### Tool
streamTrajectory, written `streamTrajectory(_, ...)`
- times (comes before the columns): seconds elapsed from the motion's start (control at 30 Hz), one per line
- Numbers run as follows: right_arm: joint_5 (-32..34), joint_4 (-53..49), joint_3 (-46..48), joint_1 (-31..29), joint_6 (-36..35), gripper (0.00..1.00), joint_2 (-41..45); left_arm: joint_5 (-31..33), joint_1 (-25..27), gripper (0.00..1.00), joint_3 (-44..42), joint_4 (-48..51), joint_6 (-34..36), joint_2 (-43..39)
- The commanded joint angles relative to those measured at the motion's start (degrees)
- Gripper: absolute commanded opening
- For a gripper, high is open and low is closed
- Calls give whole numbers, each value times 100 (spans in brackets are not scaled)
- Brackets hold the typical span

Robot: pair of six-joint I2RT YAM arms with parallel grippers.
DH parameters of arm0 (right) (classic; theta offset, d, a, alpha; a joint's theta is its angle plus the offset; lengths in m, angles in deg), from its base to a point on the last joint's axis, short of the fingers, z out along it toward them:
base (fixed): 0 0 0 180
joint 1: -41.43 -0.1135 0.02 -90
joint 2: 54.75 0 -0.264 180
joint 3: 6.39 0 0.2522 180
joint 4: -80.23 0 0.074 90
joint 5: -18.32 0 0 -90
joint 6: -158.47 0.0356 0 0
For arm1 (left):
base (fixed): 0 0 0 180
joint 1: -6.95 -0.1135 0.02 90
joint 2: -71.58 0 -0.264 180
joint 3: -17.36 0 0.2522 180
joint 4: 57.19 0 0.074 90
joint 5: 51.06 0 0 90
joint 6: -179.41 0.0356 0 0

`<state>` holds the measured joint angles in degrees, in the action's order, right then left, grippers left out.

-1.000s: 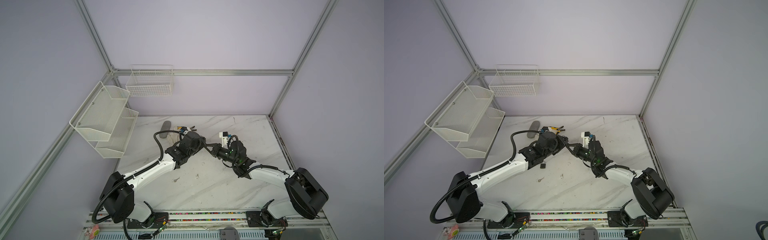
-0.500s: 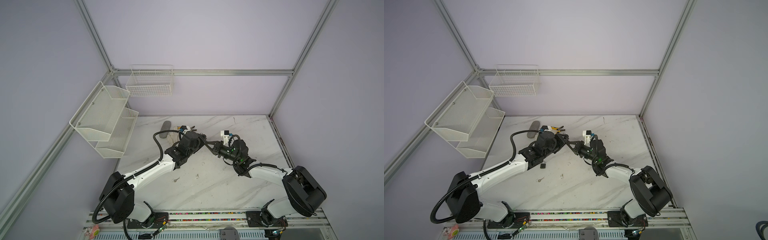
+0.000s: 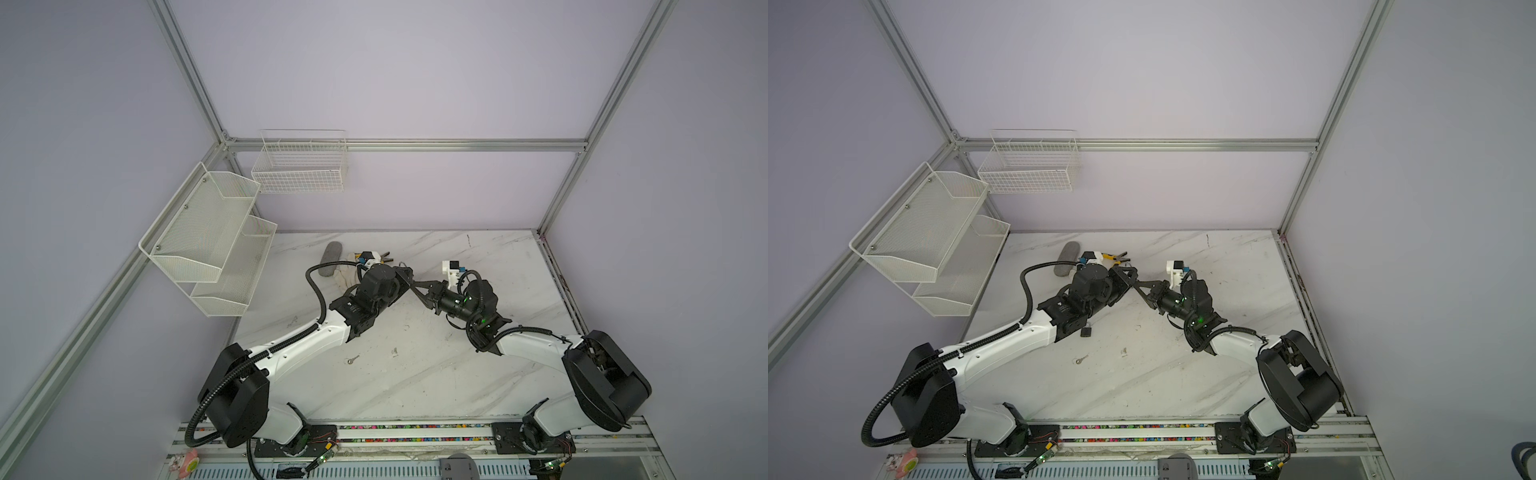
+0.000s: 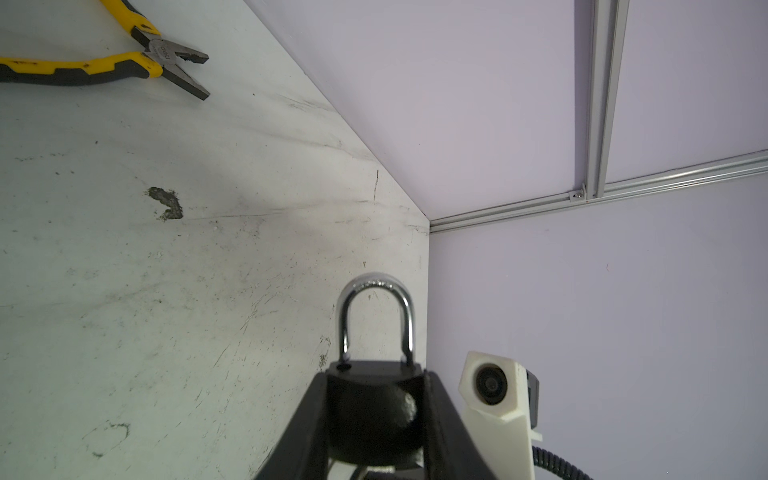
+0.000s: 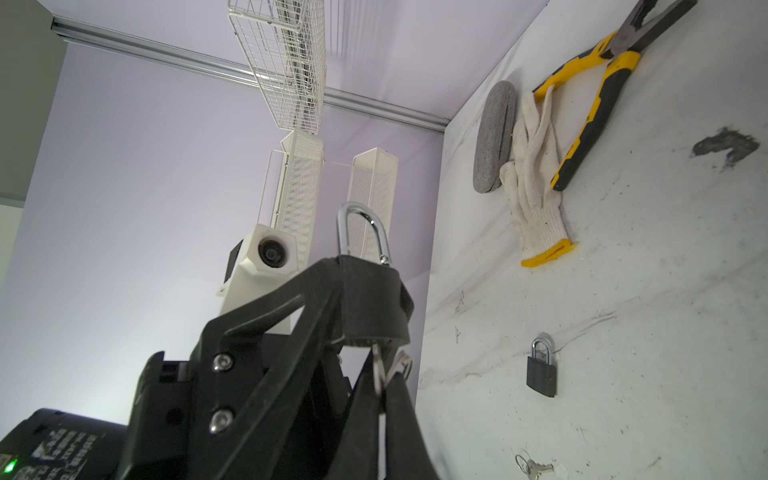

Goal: Unlock with the key

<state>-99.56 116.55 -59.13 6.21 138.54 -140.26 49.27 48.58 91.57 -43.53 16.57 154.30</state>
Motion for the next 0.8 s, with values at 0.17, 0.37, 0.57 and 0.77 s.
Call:
streamTrajectory(0.17, 322, -1334, -410, -110, -1503, 8, 473, 127, -38, 0, 94, 564, 728, -383)
streamTrajectory(0.37, 837, -2433, -625, -108, -2387, 33, 652, 267, -233, 0, 9, 567, 1229, -464)
streamTrajectory(0.57, 1328, -3547, -900, -109, -3051, 53, 1283, 495, -365, 0, -247, 420, 2387, -873)
streamTrajectory(0.77, 1772, -5040, -1733, -108, -4011, 60, 1417, 356, -393, 0, -1068, -220, 4269, -1397)
